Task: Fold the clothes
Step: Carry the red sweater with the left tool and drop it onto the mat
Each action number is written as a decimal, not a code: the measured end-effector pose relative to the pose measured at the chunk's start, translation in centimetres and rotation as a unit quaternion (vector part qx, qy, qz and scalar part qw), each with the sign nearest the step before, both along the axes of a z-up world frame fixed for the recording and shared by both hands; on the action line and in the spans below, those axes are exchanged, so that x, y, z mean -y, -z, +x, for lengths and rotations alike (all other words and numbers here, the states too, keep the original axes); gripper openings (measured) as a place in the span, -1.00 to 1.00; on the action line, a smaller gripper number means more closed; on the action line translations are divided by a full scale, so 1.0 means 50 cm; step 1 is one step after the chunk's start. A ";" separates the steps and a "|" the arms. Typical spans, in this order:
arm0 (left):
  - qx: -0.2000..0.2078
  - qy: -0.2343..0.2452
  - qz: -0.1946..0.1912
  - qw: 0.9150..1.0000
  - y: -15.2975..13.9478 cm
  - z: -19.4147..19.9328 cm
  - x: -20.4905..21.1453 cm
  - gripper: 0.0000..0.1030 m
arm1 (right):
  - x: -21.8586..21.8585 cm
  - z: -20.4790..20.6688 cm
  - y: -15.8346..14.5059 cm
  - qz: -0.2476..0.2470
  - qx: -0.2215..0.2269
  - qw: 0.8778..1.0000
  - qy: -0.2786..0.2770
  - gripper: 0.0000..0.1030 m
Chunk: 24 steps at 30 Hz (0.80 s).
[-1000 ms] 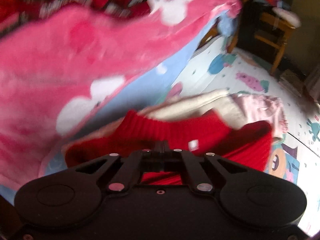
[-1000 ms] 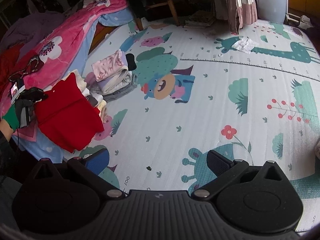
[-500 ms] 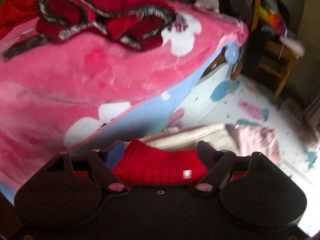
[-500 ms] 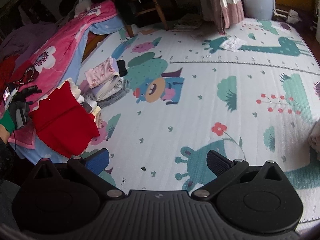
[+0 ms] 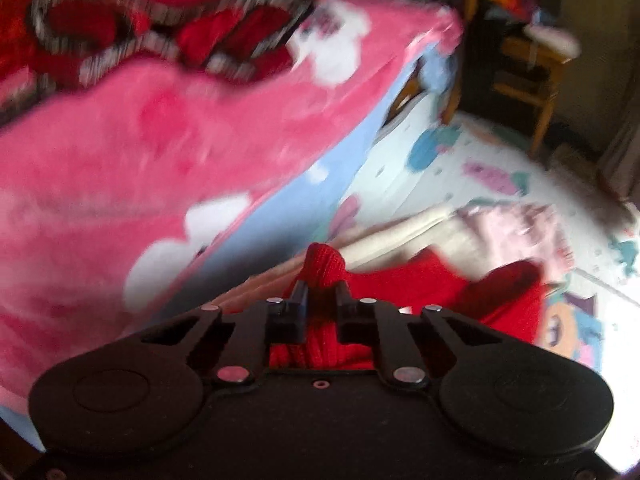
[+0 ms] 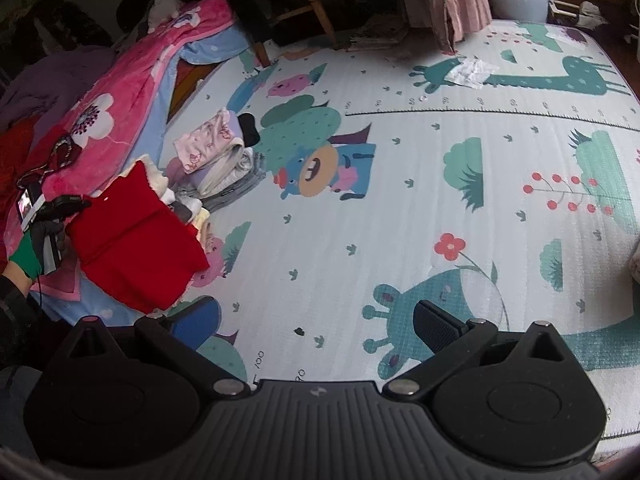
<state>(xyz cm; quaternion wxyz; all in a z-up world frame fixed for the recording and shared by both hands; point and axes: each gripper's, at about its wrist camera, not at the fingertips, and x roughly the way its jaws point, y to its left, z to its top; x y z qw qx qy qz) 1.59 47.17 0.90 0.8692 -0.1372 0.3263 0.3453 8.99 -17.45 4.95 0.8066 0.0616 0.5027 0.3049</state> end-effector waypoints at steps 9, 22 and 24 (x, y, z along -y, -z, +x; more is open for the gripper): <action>0.213 0.210 -0.012 0.954 -0.262 0.015 0.295 -0.85 | 0.022 0.008 -0.033 0.016 0.024 0.999 0.024 1.00; 0.164 0.388 -0.025 0.907 -0.272 0.171 0.694 -0.85 | 0.184 0.085 -0.029 0.029 0.045 0.987 0.154 1.00; 0.157 0.410 -0.028 0.898 -0.265 0.181 0.733 -0.84 | 0.205 0.093 -0.027 0.031 0.047 0.984 0.170 1.00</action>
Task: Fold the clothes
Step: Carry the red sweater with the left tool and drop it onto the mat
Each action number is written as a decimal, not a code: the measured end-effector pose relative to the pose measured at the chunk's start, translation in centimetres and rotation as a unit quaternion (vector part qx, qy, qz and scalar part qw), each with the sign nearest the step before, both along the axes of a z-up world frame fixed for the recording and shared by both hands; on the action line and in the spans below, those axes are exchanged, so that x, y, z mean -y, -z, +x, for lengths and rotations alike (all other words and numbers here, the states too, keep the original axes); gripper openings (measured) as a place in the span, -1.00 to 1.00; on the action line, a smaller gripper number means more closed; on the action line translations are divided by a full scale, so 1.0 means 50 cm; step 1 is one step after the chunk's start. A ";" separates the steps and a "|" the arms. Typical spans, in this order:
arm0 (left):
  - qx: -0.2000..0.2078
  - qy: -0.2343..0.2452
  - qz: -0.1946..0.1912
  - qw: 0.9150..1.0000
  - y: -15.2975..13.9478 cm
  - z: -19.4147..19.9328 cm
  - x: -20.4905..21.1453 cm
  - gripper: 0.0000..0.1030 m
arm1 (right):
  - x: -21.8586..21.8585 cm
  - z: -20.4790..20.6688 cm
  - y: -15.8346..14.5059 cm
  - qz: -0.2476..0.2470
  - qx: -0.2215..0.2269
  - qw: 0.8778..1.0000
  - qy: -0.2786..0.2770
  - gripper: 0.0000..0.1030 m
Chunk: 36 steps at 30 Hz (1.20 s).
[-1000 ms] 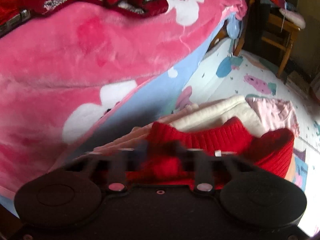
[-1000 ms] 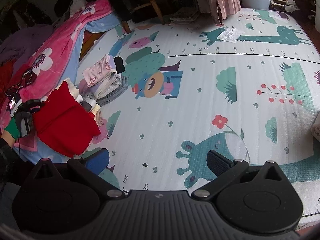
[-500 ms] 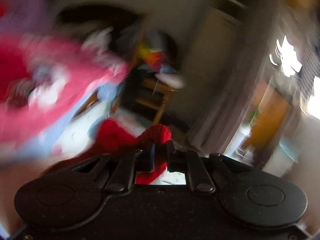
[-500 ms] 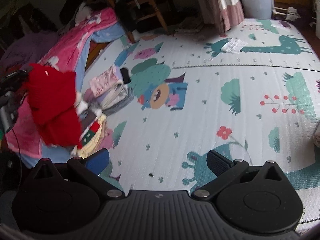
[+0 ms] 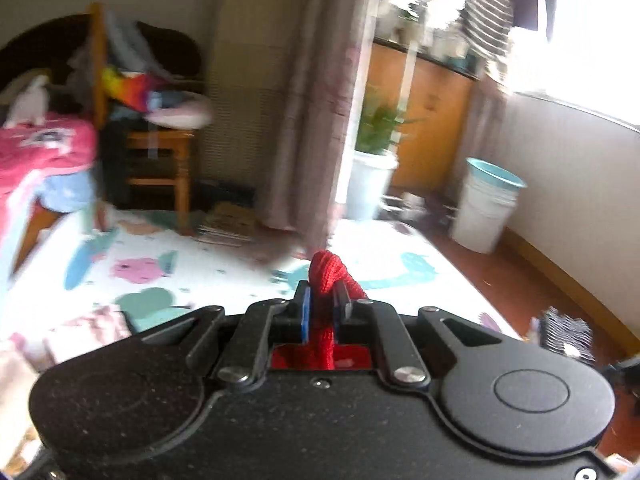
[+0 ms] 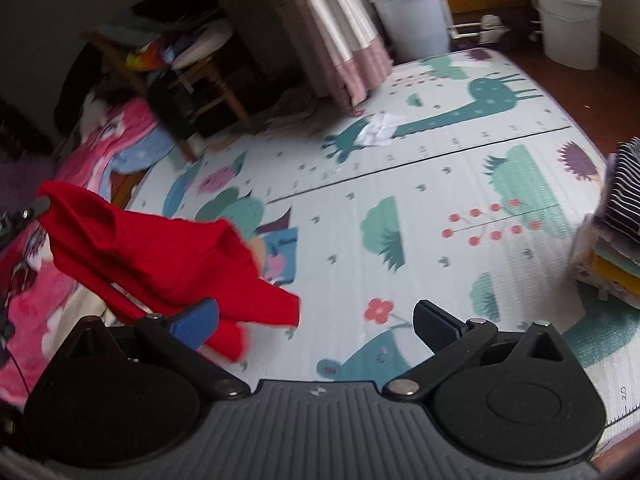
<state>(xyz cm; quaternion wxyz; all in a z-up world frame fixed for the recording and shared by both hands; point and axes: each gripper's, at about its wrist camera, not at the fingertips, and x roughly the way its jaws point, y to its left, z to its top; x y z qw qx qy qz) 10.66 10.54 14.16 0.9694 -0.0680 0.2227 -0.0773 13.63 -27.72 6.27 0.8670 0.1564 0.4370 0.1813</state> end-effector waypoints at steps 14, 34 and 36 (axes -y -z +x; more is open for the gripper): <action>-0.079 0.039 0.129 0.988 0.116 0.032 0.088 -0.17 | 0.057 0.019 0.017 -0.004 0.011 0.999 0.031 1.00; -0.170 0.106 0.241 0.949 0.278 0.054 0.144 0.29 | -0.047 0.047 0.039 -0.040 0.074 0.996 -0.007 1.00; -0.175 0.112 0.253 0.945 0.291 0.055 0.153 0.29 | -0.058 0.049 0.049 -0.060 0.075 0.995 -0.024 1.00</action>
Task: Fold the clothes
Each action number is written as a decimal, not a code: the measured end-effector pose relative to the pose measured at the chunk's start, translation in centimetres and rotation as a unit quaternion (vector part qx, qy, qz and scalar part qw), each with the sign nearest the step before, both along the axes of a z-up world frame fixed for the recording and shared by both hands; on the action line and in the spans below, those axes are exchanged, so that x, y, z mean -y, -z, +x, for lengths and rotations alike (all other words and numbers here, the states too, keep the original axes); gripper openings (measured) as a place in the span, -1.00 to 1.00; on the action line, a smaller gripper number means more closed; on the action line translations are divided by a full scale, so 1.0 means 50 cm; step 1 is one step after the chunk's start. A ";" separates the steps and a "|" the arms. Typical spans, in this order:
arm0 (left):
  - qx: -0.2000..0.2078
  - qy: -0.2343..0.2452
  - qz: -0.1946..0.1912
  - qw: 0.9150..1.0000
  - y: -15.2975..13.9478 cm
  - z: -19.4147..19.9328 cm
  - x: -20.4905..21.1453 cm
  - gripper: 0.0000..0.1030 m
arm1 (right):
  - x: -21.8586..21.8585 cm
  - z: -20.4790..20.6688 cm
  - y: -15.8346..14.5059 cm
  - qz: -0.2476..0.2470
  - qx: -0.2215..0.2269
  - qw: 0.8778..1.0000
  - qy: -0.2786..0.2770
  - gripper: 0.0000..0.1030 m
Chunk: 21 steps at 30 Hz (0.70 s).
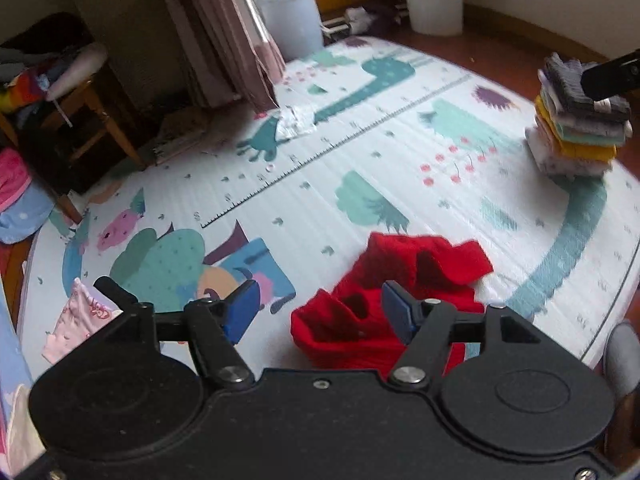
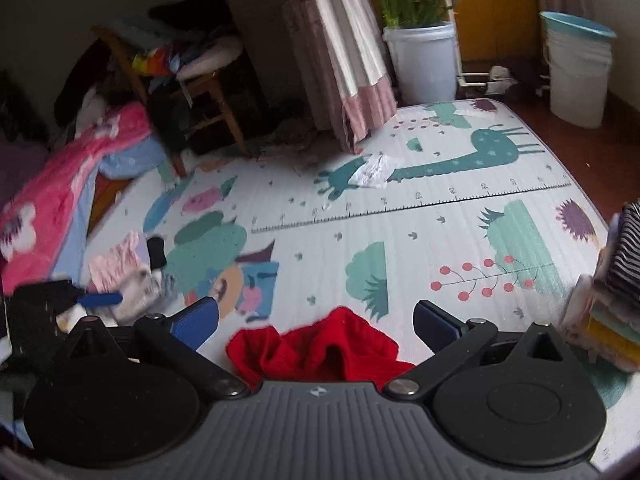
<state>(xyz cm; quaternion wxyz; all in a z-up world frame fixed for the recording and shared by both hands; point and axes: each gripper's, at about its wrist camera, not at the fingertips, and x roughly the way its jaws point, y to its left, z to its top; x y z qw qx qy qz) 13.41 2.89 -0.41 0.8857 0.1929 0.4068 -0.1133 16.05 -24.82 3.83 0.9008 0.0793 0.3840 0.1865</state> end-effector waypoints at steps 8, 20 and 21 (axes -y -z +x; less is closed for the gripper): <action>-0.001 0.045 0.040 0.998 0.067 0.017 0.021 0.29 | -0.046 0.024 0.050 -0.085 -0.031 0.995 -0.050 1.00; -0.085 0.086 0.080 0.989 0.201 0.080 0.054 0.29 | -0.159 0.022 0.184 -0.144 -0.007 0.981 -0.127 1.00; -0.087 0.095 0.085 0.988 0.209 0.084 0.058 0.29 | -0.168 0.024 0.208 -0.146 -0.018 0.980 -0.131 0.94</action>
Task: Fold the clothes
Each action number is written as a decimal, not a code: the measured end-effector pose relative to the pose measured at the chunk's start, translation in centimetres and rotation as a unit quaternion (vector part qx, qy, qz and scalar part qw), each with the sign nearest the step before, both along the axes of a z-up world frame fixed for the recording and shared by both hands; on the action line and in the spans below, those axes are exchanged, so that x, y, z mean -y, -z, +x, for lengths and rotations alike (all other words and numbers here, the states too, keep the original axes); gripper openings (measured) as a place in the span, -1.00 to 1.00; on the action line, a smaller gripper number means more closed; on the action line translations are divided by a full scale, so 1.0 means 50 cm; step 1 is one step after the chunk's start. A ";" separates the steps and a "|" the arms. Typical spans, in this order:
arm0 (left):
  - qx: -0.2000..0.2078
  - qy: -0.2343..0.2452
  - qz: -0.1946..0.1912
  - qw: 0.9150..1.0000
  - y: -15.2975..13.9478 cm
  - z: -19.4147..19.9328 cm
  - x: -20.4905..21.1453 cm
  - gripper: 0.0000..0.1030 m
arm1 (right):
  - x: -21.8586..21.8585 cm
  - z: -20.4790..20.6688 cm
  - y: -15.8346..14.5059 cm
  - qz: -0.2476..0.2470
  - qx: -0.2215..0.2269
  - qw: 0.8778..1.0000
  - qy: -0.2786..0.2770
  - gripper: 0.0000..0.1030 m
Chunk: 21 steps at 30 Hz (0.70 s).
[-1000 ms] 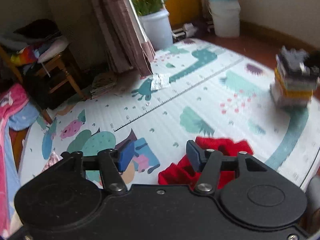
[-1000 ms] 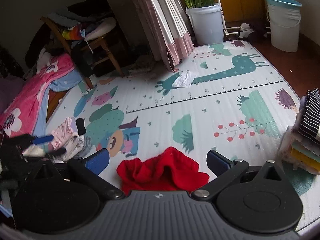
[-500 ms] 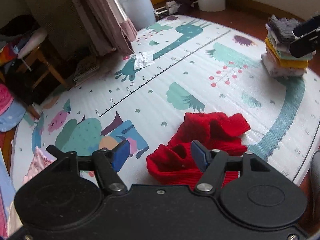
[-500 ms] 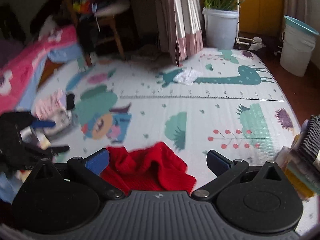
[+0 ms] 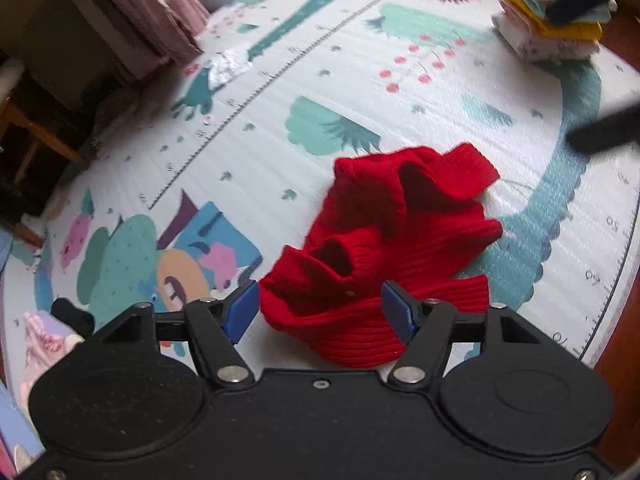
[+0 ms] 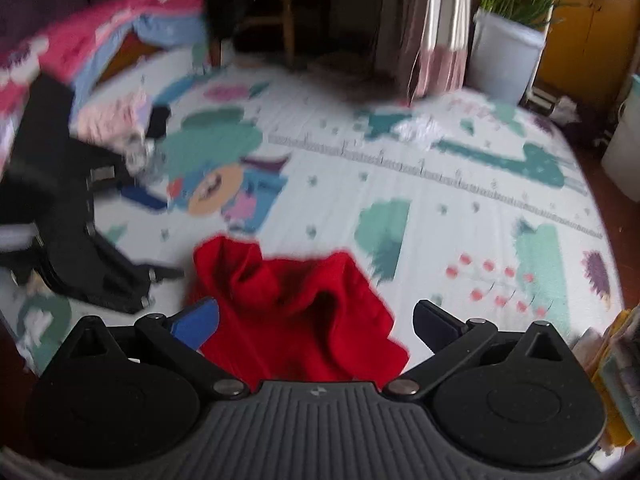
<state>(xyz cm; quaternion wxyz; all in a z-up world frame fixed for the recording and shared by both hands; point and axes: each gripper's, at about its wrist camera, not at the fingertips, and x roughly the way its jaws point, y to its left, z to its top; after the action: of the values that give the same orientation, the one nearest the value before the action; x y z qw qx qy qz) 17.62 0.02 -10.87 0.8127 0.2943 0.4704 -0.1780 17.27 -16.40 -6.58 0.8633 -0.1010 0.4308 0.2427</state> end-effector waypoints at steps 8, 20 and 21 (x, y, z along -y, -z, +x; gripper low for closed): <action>-0.001 0.107 0.014 0.994 0.059 0.050 0.021 0.29 | -0.043 -0.053 0.242 0.094 -0.110 0.987 0.066 0.18; -0.032 0.231 0.039 0.972 0.197 0.120 0.074 0.29 | -0.148 -0.088 0.366 0.135 -0.110 0.980 0.092 0.79; -0.035 0.240 0.042 0.969 0.208 0.123 0.080 0.28 | -0.156 -0.090 0.373 0.135 -0.112 0.981 0.088 0.78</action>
<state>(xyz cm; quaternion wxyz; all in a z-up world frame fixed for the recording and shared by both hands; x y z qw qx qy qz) 23.75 -3.98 -21.28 0.7163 0.4263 0.4213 -0.3574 12.79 -8.59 -25.26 0.8333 0.0823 0.4952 0.2316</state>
